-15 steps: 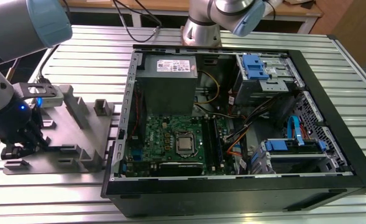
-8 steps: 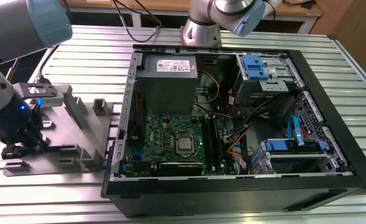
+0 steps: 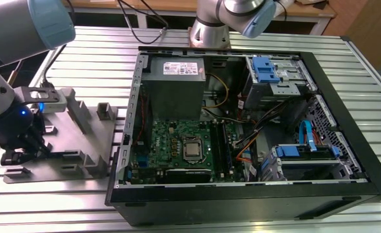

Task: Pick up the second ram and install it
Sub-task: 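Pick up the second ram and move it above second insertion slot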

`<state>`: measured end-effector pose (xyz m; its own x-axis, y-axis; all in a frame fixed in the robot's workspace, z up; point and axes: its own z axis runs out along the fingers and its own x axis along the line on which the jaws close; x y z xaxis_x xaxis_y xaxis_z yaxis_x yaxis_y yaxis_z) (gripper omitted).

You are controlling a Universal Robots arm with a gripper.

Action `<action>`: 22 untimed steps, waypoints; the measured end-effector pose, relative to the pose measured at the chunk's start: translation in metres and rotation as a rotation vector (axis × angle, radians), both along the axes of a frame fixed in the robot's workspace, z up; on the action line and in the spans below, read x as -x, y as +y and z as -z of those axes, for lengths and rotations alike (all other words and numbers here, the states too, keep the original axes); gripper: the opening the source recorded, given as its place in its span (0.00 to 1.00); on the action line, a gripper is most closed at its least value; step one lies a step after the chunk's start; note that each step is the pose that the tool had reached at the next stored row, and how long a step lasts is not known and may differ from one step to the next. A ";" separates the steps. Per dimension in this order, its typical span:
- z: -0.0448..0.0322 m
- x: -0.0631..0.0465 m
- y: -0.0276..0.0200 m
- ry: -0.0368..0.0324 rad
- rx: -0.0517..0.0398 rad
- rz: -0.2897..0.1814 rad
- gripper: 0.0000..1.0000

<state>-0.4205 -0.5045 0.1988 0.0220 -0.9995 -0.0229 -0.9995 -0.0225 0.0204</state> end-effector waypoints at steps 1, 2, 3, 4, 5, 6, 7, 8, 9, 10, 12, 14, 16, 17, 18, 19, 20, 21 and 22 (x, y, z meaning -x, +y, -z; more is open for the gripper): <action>0.0001 0.000 0.0000 0.0000 0.0000 0.017 0.09; 0.0002 0.000 0.0000 0.0000 0.0000 0.030 0.09; 0.0002 0.000 0.0000 -0.0001 -0.0001 0.032 0.09; 0.0002 0.000 0.0000 -0.0002 -0.0002 0.032 0.09; 0.0002 0.000 0.0000 -0.0001 -0.0001 0.032 0.08; 0.0002 0.000 0.0000 -0.0001 -0.0001 0.033 0.08; 0.0002 0.000 0.0000 -0.0001 -0.0001 0.033 0.08; 0.0001 0.000 0.0000 -0.0002 -0.0002 0.033 0.08; 0.0001 0.000 0.0000 -0.0004 -0.0003 0.032 0.08; 0.0000 0.000 0.0000 -0.0003 -0.0003 0.031 0.08; -0.0002 0.000 0.0000 -0.0002 -0.0003 0.029 0.08; -0.0003 0.000 0.0000 -0.0001 -0.0001 0.026 0.08; -0.0005 0.000 0.0000 -0.0001 -0.0001 0.023 0.08; -0.0006 0.000 0.0000 -0.0001 -0.0002 0.022 0.08; -0.0007 0.000 0.0000 -0.0001 -0.0001 0.021 0.08; -0.0008 0.000 0.0000 -0.0001 -0.0002 0.021 0.08; -0.0007 0.000 0.0000 -0.0001 -0.0003 0.021 0.08; -0.0007 0.000 0.0000 -0.0001 -0.0004 0.021 0.08; -0.0007 0.000 0.0000 -0.0001 -0.0004 0.021 0.08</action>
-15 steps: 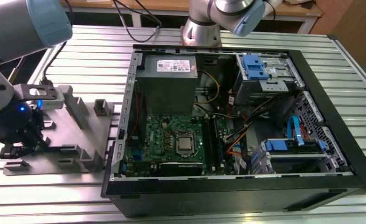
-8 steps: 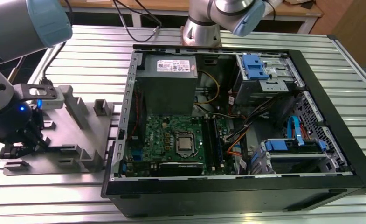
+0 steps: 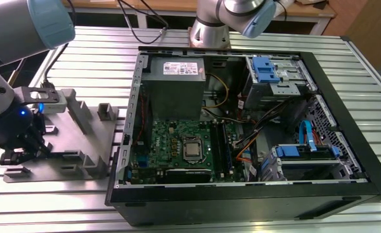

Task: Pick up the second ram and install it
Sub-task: 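Pick up the second ram and move it above second insertion slot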

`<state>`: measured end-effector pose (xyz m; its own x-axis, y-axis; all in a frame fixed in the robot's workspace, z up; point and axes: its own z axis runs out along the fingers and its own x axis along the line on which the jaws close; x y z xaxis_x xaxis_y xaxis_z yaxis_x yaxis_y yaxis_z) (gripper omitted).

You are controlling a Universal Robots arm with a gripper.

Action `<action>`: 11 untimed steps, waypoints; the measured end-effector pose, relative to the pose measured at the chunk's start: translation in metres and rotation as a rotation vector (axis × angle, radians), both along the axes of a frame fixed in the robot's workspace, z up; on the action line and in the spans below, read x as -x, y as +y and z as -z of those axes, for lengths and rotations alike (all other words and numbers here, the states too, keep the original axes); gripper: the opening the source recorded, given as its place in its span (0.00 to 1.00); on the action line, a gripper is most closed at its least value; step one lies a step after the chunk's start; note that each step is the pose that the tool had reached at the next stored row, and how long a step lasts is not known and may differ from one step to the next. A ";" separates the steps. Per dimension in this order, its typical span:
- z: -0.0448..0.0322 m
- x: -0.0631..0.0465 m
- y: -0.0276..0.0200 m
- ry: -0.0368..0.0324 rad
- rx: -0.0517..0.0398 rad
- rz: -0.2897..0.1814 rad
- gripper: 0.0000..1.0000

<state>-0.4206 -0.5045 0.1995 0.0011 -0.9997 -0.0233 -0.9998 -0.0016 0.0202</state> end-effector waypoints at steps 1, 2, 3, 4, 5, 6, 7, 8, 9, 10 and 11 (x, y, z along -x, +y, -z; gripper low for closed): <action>0.0000 0.000 0.0000 0.0000 0.0000 0.000 0.08; 0.0000 0.000 0.0000 0.0001 0.0000 0.000 0.08; 0.0000 0.000 0.0000 0.0000 -0.0001 0.000 0.08; 0.0000 0.000 0.0000 0.0000 -0.0001 0.000 0.08; 0.0000 0.000 0.0000 0.0000 -0.0001 0.000 0.08; 0.0000 0.000 0.0000 0.0000 -0.0002 0.000 0.08; 0.0000 0.000 0.0000 0.0000 -0.0002 0.000 0.08; 0.0000 0.000 0.0000 0.0000 -0.0003 0.000 0.08; -0.0001 0.000 0.0000 -0.0001 -0.0003 0.000 0.08; -0.0008 0.000 -0.0001 0.0002 -0.0001 0.000 0.08; -0.0019 0.000 0.0000 0.0001 -0.0002 0.000 0.08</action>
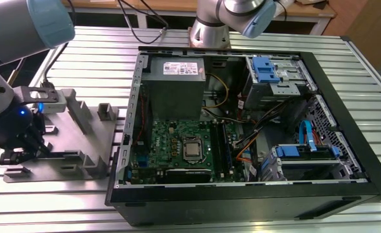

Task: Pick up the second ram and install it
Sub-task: 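Pick up the second ram and move it above second insertion slot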

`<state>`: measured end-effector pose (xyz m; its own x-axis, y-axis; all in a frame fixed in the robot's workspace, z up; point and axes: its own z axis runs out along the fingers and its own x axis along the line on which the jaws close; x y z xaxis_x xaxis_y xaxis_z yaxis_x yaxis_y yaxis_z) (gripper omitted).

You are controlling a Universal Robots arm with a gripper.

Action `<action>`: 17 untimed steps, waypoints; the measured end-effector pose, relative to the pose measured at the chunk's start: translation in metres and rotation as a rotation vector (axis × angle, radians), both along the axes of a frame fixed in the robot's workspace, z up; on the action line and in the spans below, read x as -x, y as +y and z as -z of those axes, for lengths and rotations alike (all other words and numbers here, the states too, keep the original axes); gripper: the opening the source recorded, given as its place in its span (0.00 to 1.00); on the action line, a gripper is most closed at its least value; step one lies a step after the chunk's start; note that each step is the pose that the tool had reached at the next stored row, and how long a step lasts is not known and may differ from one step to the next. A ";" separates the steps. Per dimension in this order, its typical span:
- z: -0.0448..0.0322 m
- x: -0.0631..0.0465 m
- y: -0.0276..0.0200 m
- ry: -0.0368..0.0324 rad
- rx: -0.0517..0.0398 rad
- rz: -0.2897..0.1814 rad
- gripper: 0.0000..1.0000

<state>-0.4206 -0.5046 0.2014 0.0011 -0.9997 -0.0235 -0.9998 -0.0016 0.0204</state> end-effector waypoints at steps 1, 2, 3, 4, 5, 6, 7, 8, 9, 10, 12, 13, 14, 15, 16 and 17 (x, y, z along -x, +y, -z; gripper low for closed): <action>-0.0014 0.000 0.0000 -0.0001 0.0000 0.000 0.08; -0.0030 0.000 0.0000 -0.0001 -0.0001 0.000 0.08; -0.0048 0.000 0.0000 -0.0001 0.0000 0.000 0.08; -0.0066 0.000 0.0000 -0.0001 -0.0001 0.000 0.08; -0.0087 0.000 0.0000 -0.0001 -0.0001 0.000 0.08; -0.0111 0.000 0.0000 -0.0001 -0.0001 0.000 0.08; -0.0133 0.000 0.0000 -0.0001 -0.0001 0.000 0.08; -0.0153 0.000 0.0000 -0.0001 -0.0001 0.000 0.08; -0.0172 0.000 0.0000 -0.0001 -0.0001 0.000 0.08; -0.0195 0.000 0.0000 -0.0001 -0.0001 0.000 0.08; -0.0243 0.000 0.0000 -0.0001 -0.0001 0.000 0.08; -0.0266 0.000 0.0001 -0.0002 -0.0002 0.000 0.08; -0.0290 0.000 0.0001 -0.0001 -0.0001 0.000 0.08; -0.0310 0.000 0.0000 -0.0002 -0.0002 0.000 0.08; -0.0332 0.000 0.0000 -0.0001 0.0000 0.000 0.08; -0.0357 0.000 0.0000 -0.0001 -0.0001 0.000 0.08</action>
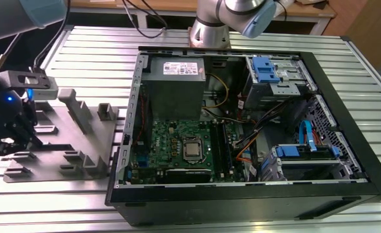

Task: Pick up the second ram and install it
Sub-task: 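Pick up the second ram and move it above second insertion slot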

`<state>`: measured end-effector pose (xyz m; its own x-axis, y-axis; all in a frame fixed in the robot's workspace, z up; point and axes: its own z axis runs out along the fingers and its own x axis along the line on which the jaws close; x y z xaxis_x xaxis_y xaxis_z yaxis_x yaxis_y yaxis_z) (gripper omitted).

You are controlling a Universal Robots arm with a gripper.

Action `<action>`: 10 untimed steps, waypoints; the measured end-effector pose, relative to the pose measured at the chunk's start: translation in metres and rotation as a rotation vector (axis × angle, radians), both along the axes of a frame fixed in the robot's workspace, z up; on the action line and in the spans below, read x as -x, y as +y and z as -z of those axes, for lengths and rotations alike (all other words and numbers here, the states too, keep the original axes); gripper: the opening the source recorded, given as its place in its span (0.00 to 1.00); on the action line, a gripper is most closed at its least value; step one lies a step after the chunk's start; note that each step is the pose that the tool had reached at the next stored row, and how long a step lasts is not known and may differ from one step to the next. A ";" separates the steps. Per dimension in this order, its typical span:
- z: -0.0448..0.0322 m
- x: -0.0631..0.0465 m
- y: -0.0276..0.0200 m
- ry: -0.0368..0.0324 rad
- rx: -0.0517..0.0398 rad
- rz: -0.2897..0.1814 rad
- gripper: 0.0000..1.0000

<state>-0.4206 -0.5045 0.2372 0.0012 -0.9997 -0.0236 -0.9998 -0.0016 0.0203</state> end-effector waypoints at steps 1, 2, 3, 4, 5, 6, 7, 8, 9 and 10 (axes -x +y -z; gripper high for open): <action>-0.0022 0.000 0.0000 0.0000 0.0001 0.000 0.08; -0.0044 0.000 0.0000 -0.0001 0.0000 0.000 0.08; -0.0068 0.000 0.0000 -0.0001 0.0000 0.000 0.08; -0.0092 0.000 0.0000 -0.0001 0.0000 0.000 0.08; -0.0119 0.000 0.0000 -0.0002 -0.0001 0.000 0.08; -0.0150 0.000 0.0000 -0.0006 -0.0001 0.000 0.08; -0.0183 0.000 0.0000 -0.0012 -0.0001 0.000 0.08; -0.0217 0.000 0.0000 -0.0015 0.0000 0.000 0.08; -0.0248 0.000 0.0000 -0.0020 0.0000 0.000 0.08; -0.0275 0.000 0.0000 -0.0027 0.0000 0.000 0.08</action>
<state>-0.4206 -0.5045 0.2646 0.0013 -0.9997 -0.0235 -0.9998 -0.0017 0.0176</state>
